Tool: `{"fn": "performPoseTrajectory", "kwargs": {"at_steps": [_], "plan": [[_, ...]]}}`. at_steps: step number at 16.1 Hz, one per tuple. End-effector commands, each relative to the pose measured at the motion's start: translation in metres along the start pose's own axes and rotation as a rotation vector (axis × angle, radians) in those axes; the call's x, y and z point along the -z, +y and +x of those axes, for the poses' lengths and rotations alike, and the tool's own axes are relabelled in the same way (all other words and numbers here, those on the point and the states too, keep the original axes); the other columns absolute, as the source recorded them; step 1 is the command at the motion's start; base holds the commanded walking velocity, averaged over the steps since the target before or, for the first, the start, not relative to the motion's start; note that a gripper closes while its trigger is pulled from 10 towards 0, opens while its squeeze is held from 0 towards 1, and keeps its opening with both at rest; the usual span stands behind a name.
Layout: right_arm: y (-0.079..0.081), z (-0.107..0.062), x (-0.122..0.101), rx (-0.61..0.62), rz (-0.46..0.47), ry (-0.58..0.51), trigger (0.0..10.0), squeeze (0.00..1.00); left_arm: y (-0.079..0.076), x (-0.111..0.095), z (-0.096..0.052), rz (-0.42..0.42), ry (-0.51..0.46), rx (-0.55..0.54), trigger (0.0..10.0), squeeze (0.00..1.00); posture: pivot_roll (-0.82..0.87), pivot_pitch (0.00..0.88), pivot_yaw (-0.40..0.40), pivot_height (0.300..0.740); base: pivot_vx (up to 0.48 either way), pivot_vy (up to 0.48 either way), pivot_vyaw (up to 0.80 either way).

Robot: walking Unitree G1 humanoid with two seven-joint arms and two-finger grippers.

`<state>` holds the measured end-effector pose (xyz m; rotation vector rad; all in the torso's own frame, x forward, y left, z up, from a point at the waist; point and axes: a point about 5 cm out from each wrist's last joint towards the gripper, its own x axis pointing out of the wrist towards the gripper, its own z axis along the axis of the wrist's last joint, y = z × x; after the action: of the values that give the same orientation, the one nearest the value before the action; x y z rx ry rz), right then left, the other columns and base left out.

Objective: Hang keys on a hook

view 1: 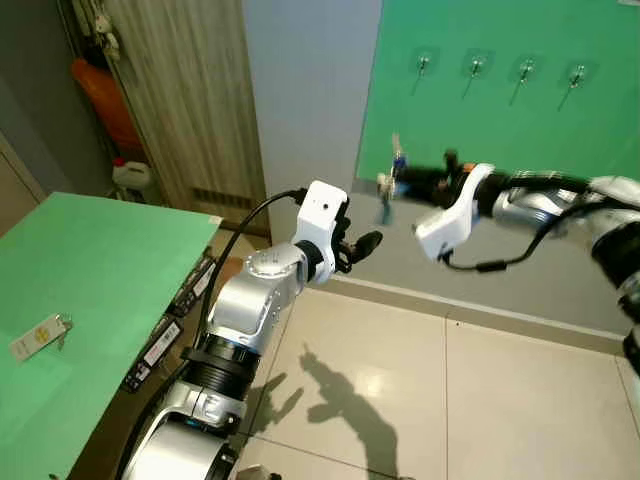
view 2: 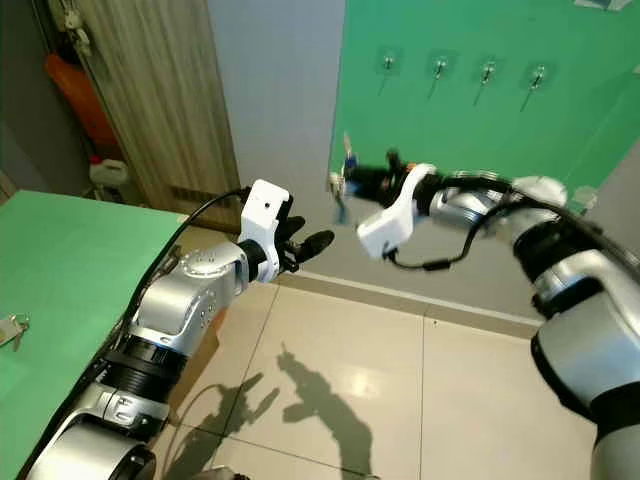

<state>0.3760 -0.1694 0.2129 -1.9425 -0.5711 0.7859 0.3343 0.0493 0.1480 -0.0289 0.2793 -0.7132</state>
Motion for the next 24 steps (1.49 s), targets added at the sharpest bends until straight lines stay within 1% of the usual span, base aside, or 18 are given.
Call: {"fn": "performPoseTrajectory", "kwargs": {"at_steps": [1,3,5,7,8,9,10,11,12,13,15,16,17,18,19,20,22,24], "plan": [[0.003,-0.003,0.003,-0.015,-0.009,0.003,0.0,0.00,-0.003,0.000,-0.001,0.009,-0.003,0.016,10.0,0.00,-0.05,0.000,0.001,0.740,0.000,0.000,0.00],[0.014,-0.003,-0.001,-0.040,-0.044,-0.026,0.0,0.00,-0.007,0.002,-0.001,0.013,0.000,0.032,10.0,0.00,-0.05,0.000,-0.001,0.740,0.000,0.000,0.00],[0.017,-0.002,-0.001,-0.025,-0.019,-0.015,0.0,0.00,-0.009,0.004,-0.001,0.017,0.004,0.044,10.0,0.00,-0.05,0.000,-0.002,0.740,0.000,0.000,0.00],[0.012,0.002,0.000,0.082,0.298,0.062,0.0,0.00,-0.009,0.004,-0.001,0.016,0.004,0.044,10.0,0.00,-0.05,0.000,-0.005,0.740,0.000,0.000,0.00],[0.012,0.006,-0.001,0.134,0.481,0.094,0.0,0.00,-0.009,0.004,-0.002,0.016,0.004,0.043,10.0,0.00,-0.05,0.000,-0.005,0.740,0.000,0.000,0.00],[0.015,0.013,-0.005,0.186,0.722,0.114,0.0,0.00,-0.009,0.005,-0.002,0.015,0.005,0.043,10.0,0.00,-0.05,0.000,-0.006,0.740,0.000,0.000,0.00],[0.016,0.016,-0.006,0.202,0.803,0.122,0.0,0.00,-0.009,0.005,-0.003,0.015,0.005,0.043,10.0,0.00,-0.04,0.000,-0.007,0.740,0.000,0.000,0.00],[0.022,0.030,-0.015,0.260,1.227,0.113,0.0,0.00,-0.009,0.006,-0.004,0.014,0.005,0.044,10.0,0.00,-0.04,0.000,-0.008,0.740,0.000,0.000,0.00],[0.026,0.036,-0.020,0.281,1.447,0.097,0.0,0.00,-0.010,0.006,-0.004,0.013,0.006,0.045,10.0,0.00,-0.04,0.000,-0.008,0.740,0.000,0.000,0.00],[0.029,0.041,-0.025,0.276,1.619,0.061,0.0,0.00,-0.010,0.007,-0.004,0.013,0.008,0.045,10.0,0.00,-0.04,0.000,-0.011,0.740,0.000,0.000,0.00],[0.031,0.046,-0.030,0.291,1.897,-0.011,0.0,0.00,-0.011,0.007,-0.005,0.011,0.009,0.045,10.0,0.00,-0.04,0.000,-0.013,0.740,0.000,0.000,0.00],[0.033,0.049,-0.031,0.311,2.224,-0.087,0.0,0.00,-0.011,0.008,-0.005,0.010,0.010,0.045,10.0,0.00,-0.04,0.000,-0.017,0.740,0.000,0.000,0.00],[0.039,0.051,-0.031,0.322,2.456,-0.078,0.0,0.00,-0.011,0.009,-0.005,0.009,0.012,0.044,10.0,0.00,-0.04,0.000,-0.019,0.740,0.000,0.000,0.00],[0.047,0.050,-0.036,0.342,2.522,-0.073,0.0,0.00,-0.011,0.009,-0.006,0.008,0.013,0.042,10.0,0.00,-0.04,0.000,-0.021,0.740,0.000,0.000,0.00],[0.049,0.050,-0.039,0.347,2.528,-0.073,0.0,0.00,-0.011,0.009,-0.006,0.007,0.013,0.041,10.0,0.00,-0.04,0.000,-0.023,0.740,0.000,0.000,0.00],[0.055,0.050,-0.051,0.312,2.536,-0.084,0.0,0.00,-0.011,0.009,-0.006,0.006,0.015,0.040,10.0,0.00,-0.04,0.000,-0.021,0.740,0.000,0.000,0.00],[0.054,0.050,-0.055,0.306,2.564,-0.108,0.0,0.00,-0.011,0.009,-0.006,0.004,0.014,0.033,10.0,0.00,-0.03,0.000,-0.024,0.740,0.000,0.000,0.00],[0.055,0.045,-0.056,0.259,2.489,-0.078,0.0,0.00,-0.008,0.006,-0.007,0.023,-0.007,0.007,10.0,0.00,-0.04,0.000,-0.024,0.740,0.000,0.000,0.00]]}}
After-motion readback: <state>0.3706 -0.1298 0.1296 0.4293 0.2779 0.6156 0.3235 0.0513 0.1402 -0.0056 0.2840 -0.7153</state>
